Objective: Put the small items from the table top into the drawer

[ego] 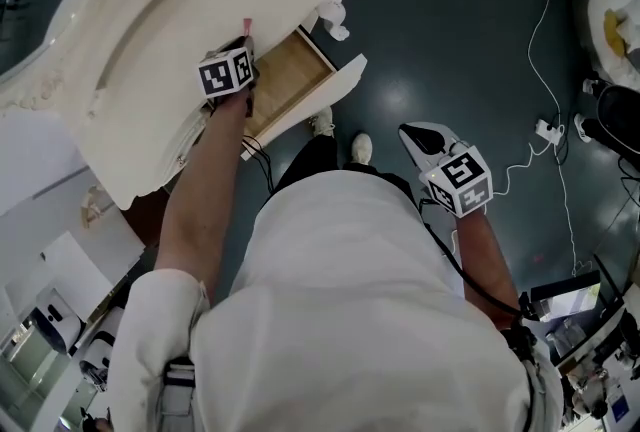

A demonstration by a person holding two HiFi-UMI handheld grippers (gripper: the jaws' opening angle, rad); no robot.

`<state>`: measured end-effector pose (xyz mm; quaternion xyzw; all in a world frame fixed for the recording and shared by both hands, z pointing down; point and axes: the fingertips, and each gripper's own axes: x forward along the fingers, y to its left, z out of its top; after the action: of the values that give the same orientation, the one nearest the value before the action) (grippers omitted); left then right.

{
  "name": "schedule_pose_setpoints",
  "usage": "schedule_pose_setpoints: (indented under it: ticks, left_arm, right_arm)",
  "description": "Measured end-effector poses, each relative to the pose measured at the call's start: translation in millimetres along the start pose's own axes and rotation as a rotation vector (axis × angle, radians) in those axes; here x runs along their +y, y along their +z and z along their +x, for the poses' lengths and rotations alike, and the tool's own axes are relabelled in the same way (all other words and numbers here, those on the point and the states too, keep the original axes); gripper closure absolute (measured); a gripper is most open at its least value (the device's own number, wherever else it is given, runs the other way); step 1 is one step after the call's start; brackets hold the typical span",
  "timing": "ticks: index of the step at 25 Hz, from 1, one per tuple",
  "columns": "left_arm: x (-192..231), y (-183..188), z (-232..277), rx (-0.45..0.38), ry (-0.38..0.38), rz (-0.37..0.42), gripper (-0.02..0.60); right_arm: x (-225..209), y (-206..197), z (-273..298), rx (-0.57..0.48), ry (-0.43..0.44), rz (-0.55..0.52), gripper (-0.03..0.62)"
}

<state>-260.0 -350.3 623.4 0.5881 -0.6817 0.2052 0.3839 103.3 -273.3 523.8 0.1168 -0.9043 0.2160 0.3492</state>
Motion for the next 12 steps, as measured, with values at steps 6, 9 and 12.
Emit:
schedule_pose_setpoints:
  ticks: [6, 9, 12]
  left_arm:
    - [-16.9, -40.3, -18.6, 0.016, -0.029, 0.001, 0.537]
    - [-22.6, -63.0, -22.6, 0.032, -0.046, -0.002, 0.538]
    - [-29.5, -86.8, -30.4, 0.051, -0.061, 0.001, 0.537]
  right_arm:
    - [5.9, -5.8, 0.6, 0.015, 0.035, -0.035, 0.592]
    - [8.2, -7.0, 0.5, 0.022, 0.046, -0.049, 0.592]
    - [16.2, -11.3, -2.7, 0.026, 0.049, -0.06, 0.592]
